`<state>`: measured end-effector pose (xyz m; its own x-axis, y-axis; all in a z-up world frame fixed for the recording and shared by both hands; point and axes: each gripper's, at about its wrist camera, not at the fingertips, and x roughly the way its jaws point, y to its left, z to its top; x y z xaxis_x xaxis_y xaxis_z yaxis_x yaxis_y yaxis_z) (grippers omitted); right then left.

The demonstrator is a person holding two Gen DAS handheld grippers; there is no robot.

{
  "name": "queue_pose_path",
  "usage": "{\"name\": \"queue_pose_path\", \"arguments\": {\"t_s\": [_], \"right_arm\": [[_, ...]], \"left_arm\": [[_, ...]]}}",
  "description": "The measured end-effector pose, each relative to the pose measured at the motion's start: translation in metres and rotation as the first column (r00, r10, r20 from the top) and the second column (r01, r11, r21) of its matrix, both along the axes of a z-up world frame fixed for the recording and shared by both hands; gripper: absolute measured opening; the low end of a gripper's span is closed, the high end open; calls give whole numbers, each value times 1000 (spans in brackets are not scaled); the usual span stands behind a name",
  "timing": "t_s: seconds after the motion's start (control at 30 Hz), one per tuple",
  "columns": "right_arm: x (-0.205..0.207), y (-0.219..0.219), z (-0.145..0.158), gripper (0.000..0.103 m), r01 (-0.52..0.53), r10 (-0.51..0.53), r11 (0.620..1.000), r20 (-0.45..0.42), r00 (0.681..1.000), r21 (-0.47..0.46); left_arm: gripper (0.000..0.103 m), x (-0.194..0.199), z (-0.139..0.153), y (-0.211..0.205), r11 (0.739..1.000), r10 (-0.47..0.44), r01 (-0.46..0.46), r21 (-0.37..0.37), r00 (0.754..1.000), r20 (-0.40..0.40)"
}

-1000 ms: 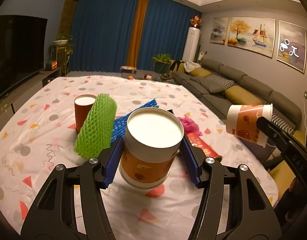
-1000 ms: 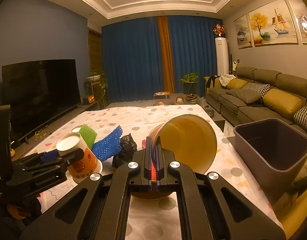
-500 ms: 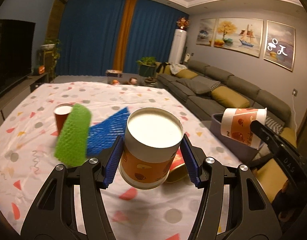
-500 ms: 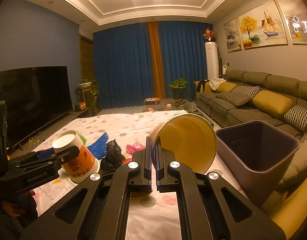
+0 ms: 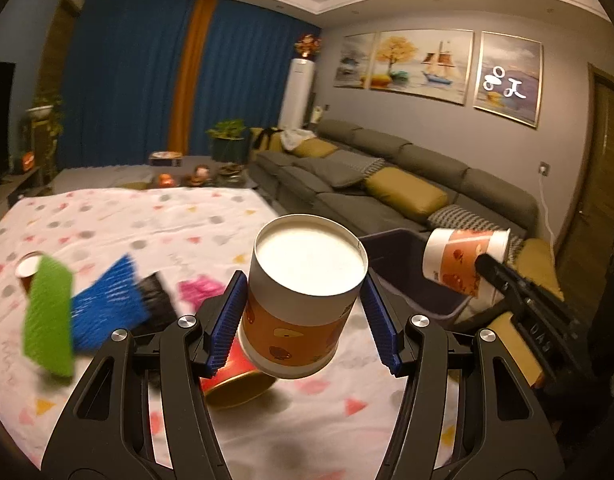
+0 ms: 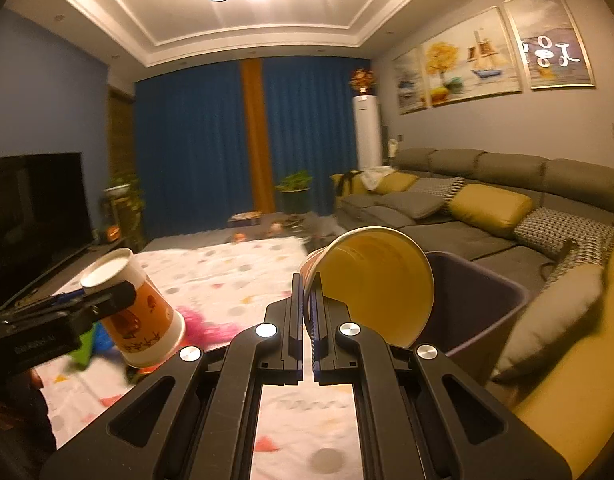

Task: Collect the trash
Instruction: 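Carry both held paper cups over the gray bin, then open the left tool over the bin while the right releases its cup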

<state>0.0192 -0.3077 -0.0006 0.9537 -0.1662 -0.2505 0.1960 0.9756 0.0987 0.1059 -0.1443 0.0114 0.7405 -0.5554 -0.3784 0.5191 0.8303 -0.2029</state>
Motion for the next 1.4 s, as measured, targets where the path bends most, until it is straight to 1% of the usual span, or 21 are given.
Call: {"name": "queue_pose_path", "arguments": {"t_s": [0.2, 0.3, 0.4, 0.53, 0.67, 0.83, 1.0, 1.13, 1.2, 1.27, 1.4], "right_arm": [[7, -33, -14, 4, 77, -77, 997, -29, 997, -2], [10, -46, -22, 4, 96, -96, 995, -46, 994, 6], [19, -62, -27, 4, 103, -103, 995, -71, 992, 10], [28, -72, -35, 4, 109, -107, 994, -100, 989, 13], [34, -82, -40, 4, 106, -104, 994, -115, 988, 13], [40, -89, -49, 4, 94, -89, 995, -135, 987, 31], [45, -92, -56, 4, 84, -78, 996, -151, 985, 37], [46, -93, -58, 4, 79, -72, 996, -151, 986, 41], [46, -92, -59, 4, 75, -68, 996, -147, 987, 43], [46, -94, -60, 5, 75, -68, 996, -148, 987, 44], [47, -94, -63, 5, 71, -64, 996, -151, 986, 45]], "left_arm": [[57, 20, 5, -46, 998, -63, 63, -26, 998, -9], [57, 29, 2, -68, 996, -83, 83, -23, 997, -6], [57, 44, -4, -94, 994, -103, 102, -29, 994, -24], [57, 61, -14, -122, 992, -125, 124, -28, 990, -59], [57, 68, -20, -145, 989, -146, 145, -25, 987, -70], [57, 77, -28, -165, 986, -167, 166, -17, 984, -69], [57, 87, -40, -179, 985, -173, 173, -8, 979, -103], [57, 89, -43, -187, 979, -202, 203, -7, 973, -112], [57, 91, -46, -190, 975, -222, 221, -19, 966, -130], [57, 94, -49, -192, 974, -224, 223, -25, 963, -148], [57, 96, -53, -194, 973, -231, 231, -18, 962, -147]]}}
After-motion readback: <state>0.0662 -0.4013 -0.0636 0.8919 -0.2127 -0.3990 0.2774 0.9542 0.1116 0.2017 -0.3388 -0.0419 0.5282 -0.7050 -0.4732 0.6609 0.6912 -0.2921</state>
